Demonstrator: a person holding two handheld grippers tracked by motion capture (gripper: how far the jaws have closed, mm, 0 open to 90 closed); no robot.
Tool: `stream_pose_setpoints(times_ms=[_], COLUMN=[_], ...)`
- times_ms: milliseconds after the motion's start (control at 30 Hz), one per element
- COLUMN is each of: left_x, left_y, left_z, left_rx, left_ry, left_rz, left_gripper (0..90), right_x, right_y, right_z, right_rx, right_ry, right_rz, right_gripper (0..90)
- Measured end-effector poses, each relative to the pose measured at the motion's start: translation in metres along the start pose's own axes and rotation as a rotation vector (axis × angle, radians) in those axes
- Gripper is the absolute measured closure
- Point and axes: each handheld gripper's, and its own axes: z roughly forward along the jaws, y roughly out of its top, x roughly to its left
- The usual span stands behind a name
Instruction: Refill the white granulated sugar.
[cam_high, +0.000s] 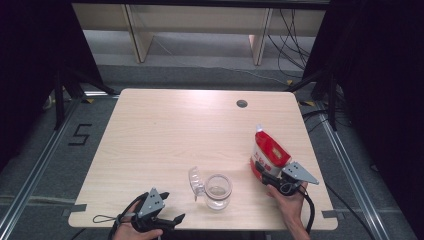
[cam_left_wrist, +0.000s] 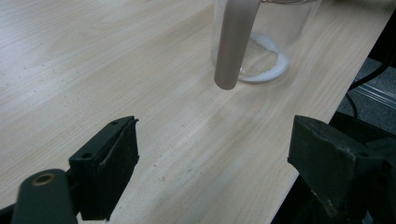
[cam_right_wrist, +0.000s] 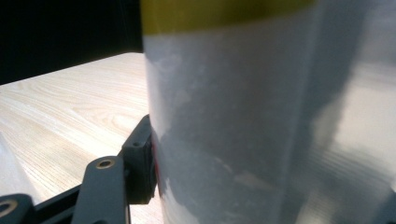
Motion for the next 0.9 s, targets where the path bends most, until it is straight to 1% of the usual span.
stream_pose_setpoints(times_ms=[33,67,100,133,167,200,267,333,367,400,433,467,500,533,567,600,633,700,733,767,800,833,867,900], left_x=[0.0003,-0.0001,0.0003,0.0002,0.0011,0.0011,0.0002,0.0001,0.0001,0.0001,0.0002,0.0,0.0002,-0.0002,0.0001,0.0002,0.0005,0.0006,0.0011,0.0006,0.0011,0.0014,0.0007,0.0021], left_y=[0.0,-0.0001,0.0,-0.0001,0.0001,0.0001,-0.0001,0.0,0.0001,0.0002,0.0001,0.0001,-0.0001,0.0002,0.0003,0.0005,0.0007,0.0006,0.0007,0.0003,0.0003,0.0004,0.0003,0.0003], left_z=[-0.0001,-0.0001,-0.0007,-0.0001,-0.0005,-0.0006,-0.0005,-0.0004,-0.0005,-0.0007,-0.0008,-0.0005,0.0,-0.001,-0.0014,-0.0017,-0.0018,-0.0019,-0.0021,-0.0017,-0.0016,-0.0016,-0.0012,-0.0018], left_rx=[0.004,0.0,0.004,-0.006,-0.002,-0.001,0.004,0.004,0.003,0.003,0.003,-0.002,-0.012,-0.003,0.001,0.003,0.004,0.006,0.01,0.008,0.012,0.014,0.007,0.007], left_ry=[0.002,-0.001,0.0,-0.001,0.0,0.001,0.0,0.0,-0.001,-0.001,0.0,-0.001,0.001,0.003,0.003,-0.001,0.0,0.001,-0.003,0.0,-0.003,-0.002,0.002,0.003], left_rz=[0.004,0.001,0.007,0.002,0.013,0.013,0.007,0.007,0.007,0.007,0.008,0.001,0.003,0.002,0.011,0.013,0.018,0.017,0.025,0.022,0.027,0.027,0.015,0.029], left_gripper=[15.6,15.6,15.6,15.6,15.6,15.6,15.6,15.6,15.6,15.6,15.6,15.6,15.6,15.6,15.7,15.7,15.7,15.8,15.9,15.9,15.9,15.9,15.9,15.9], right_x=[-0.0003,0.0005,0.0003,0.0006,0.0005,-0.0009,-0.0005,-0.0012,0.0006,0.0003,0.0011,0.002,0.0006,0.0027,0.0027,0.0033,0.0025,0.0022,0.0019,0.0028,0.0027,0.003,0.0006,0.0011], right_y=[-0.0003,-0.0003,-0.0007,-0.0008,-0.0012,-0.0013,-0.0014,-0.0017,-0.0015,-0.0012,-0.0011,-0.0007,-0.0002,-0.0001,0.0001,0.0003,0.0006,0.001,0.0006,0.0004,0.0009,0.0017,0.0019,0.0025], right_z=[0.0005,0.0004,0.001,0.0013,0.0015,0.0024,0.0022,0.0025,0.0012,0.0014,0.0011,0.0002,0.0006,-0.0002,-0.0004,-0.0003,-0.0001,-0.0007,-0.0003,-0.0006,-0.0014,-0.0029,-0.0016,-0.0031], right_rx=[-0.004,0.008,0.012,0.014,0.013,-0.003,-0.008,-0.014,0.014,0.015,0.018,0.025,0.008,0.021,0.022,0.028,0.018,0.018,0.02,0.019,0.022,0.028,0.014,0.019], right_ry=[0.002,0.012,0.007,0.007,0.004,0.012,0.013,0.01,0.007,0.003,0.002,-0.009,-0.016,-0.004,-0.005,-0.014,-0.019,-0.016,-0.012,-0.025,-0.017,0.004,-0.02,-0.018], right_rz=[0.001,0.021,0.017,0.022,0.023,0.0,0.008,-0.001,0.027,0.018,0.025,0.021,-0.015,0.015,0.006,0.009,-0.009,-0.01,-0.01,0.005,0.008,0.022,-0.019,-0.003], right_gripper=[39.7,39.5,39.8,39.9,39.8,40.0,40.3,41.0,41.3,41.7,42.3,43.1,43.5,43.7,44.0,44.2,44.4,44.6,44.7,44.8,44.9,45.1,45.2,45.4])
